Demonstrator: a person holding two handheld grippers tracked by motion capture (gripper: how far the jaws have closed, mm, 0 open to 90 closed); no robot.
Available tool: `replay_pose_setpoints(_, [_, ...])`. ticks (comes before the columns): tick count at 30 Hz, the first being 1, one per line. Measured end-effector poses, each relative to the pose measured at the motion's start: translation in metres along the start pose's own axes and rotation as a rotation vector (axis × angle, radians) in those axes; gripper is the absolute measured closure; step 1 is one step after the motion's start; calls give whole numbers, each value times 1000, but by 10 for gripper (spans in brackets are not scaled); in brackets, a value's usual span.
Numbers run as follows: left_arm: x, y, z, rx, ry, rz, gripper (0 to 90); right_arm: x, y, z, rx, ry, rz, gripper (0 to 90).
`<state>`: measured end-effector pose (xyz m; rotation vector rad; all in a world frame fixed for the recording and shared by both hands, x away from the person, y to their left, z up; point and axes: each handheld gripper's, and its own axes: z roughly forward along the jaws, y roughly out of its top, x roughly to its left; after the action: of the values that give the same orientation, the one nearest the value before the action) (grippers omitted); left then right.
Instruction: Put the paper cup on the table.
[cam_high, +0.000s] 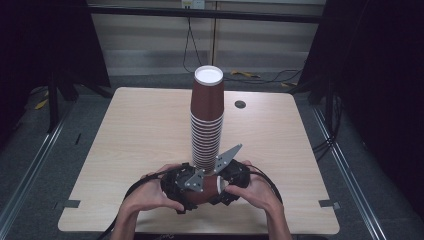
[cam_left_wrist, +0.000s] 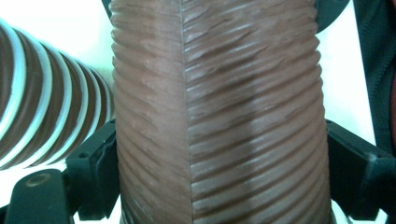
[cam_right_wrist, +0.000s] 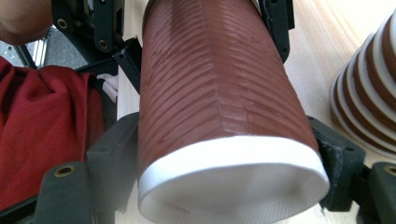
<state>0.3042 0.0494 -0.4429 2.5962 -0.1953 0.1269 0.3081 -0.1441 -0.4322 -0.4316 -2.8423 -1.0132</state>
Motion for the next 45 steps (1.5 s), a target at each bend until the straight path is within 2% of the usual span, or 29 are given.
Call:
replay_pose_setpoints(2, [0,-1,-2,-14,1,-1,121,0,0,-1,-8,1,-19,223])
replay_pose_setpoints(8, [3,-3,-4,-49,-10,-8,110,0,0,-3,-7,6,-8,225])
replay_pose_setpoints(10, [4,-5,-6,-96,-21,-24,112,0,-1,-2,-1,6,-9,226])
replay_pose_setpoints(15, [5,-7,-9,-132,-30,-39,116,0,-1,-3,-6,9,-12,226])
replay_pose_setpoints(21, [8,-12,-13,-207,-31,-39,122,1,-1,-4,-7,5,-11,228])
replay_pose_setpoints(23, [9,-14,-14,-235,-37,-57,123,0,-1,-4,-13,5,-10,228])
replay_pose_setpoints(26, [11,-18,-16,-269,-43,-52,124,1,-1,-5,-16,6,-12,230])
replay_pose_setpoints(28, [11,-19,-17,-286,-46,-66,125,0,-1,-5,-16,5,-12,230])
replay_pose_setpoints(31, [13,-20,-20,-341,-56,-76,135,0,-2,-4,-12,3,-8,231])
replay_pose_setpoints(34, [13,-23,-25,-404,-48,-88,158,1,-2,-4,-8,-10,-11,231])
replay_pose_setpoints(38, [13,-26,-31,-437,-25,-105,159,-1,-3,-7,-21,-4,-5,231])
replay_pose_setpoints(45, [13,-37,-38,-512,18,-160,157,-3,-9,-11,-34,-46,24,229])
